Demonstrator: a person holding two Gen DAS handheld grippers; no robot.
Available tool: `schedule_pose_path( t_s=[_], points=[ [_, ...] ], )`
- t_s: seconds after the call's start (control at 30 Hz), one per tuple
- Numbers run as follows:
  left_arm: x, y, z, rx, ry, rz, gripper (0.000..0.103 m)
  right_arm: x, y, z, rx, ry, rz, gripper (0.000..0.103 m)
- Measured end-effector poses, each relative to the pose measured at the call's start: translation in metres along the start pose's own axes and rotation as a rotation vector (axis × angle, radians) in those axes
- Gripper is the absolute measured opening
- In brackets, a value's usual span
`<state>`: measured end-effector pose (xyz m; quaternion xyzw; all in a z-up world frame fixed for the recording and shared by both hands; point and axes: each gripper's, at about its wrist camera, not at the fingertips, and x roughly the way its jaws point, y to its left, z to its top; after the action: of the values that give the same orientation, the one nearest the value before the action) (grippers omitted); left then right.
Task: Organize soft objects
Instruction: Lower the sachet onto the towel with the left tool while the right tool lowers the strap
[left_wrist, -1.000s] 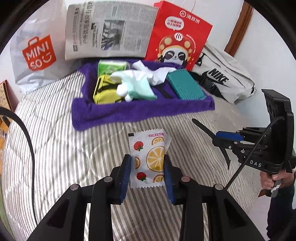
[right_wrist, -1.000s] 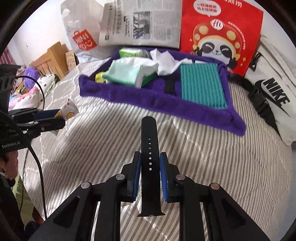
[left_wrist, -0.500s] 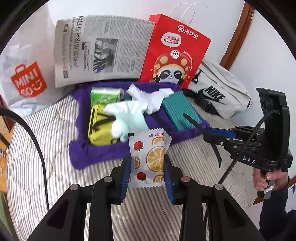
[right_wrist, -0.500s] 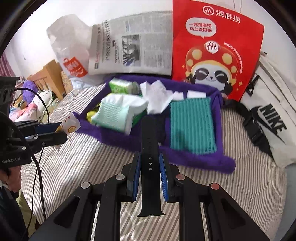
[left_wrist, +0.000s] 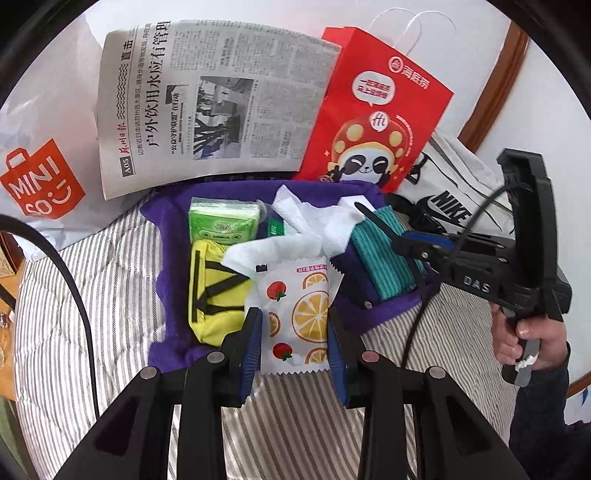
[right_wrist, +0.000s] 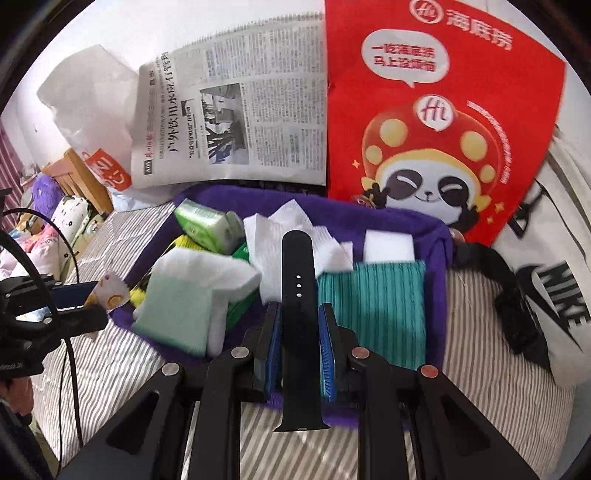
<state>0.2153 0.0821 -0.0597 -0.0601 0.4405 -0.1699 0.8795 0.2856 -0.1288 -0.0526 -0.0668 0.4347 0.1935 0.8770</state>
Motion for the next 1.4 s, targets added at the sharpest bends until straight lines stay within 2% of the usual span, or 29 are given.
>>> schedule_pose_path(
  t_s=[0.17,0.3,0.6,0.8,0.93,0.97,1.03,1.2,1.4],
  points=[
    [0.008,0.011,0.008,-0.013,0.006,0.003,0.032,0.031,0.005,0.006,-0.02,0.032,-0.011,0.02],
    [0.015,0.017,0.014,-0.018,0.009,-0.003,0.032,0.055,0.008,-0.002,-0.044,0.074,-0.035,0.02],
    [0.021,0.025,0.019,-0.024,0.007,-0.01,0.032,0.076,0.001,-0.011,-0.046,0.113,-0.02,0.021],
    [0.024,0.023,0.018,-0.019,0.017,-0.012,0.032,0.071,-0.003,-0.013,-0.038,0.093,0.021,0.022],
    [0.025,0.02,0.015,-0.02,0.027,-0.016,0.032,0.059,-0.004,-0.015,-0.028,0.076,0.056,0.036],
    [0.025,0.019,0.015,-0.021,0.028,-0.018,0.032,0.055,-0.005,-0.015,-0.03,0.067,0.051,0.041],
    [0.024,0.016,0.015,-0.019,0.031,-0.018,0.032,0.047,-0.007,-0.015,-0.029,0.045,0.031,0.045],
    [0.028,0.003,0.018,0.002,0.05,-0.008,0.032,0.022,-0.025,-0.021,0.019,0.004,0.04,0.045],
    [0.053,-0.024,0.025,0.011,0.081,-0.07,0.032,0.003,-0.045,-0.033,0.056,-0.008,0.002,0.045]
  ],
)
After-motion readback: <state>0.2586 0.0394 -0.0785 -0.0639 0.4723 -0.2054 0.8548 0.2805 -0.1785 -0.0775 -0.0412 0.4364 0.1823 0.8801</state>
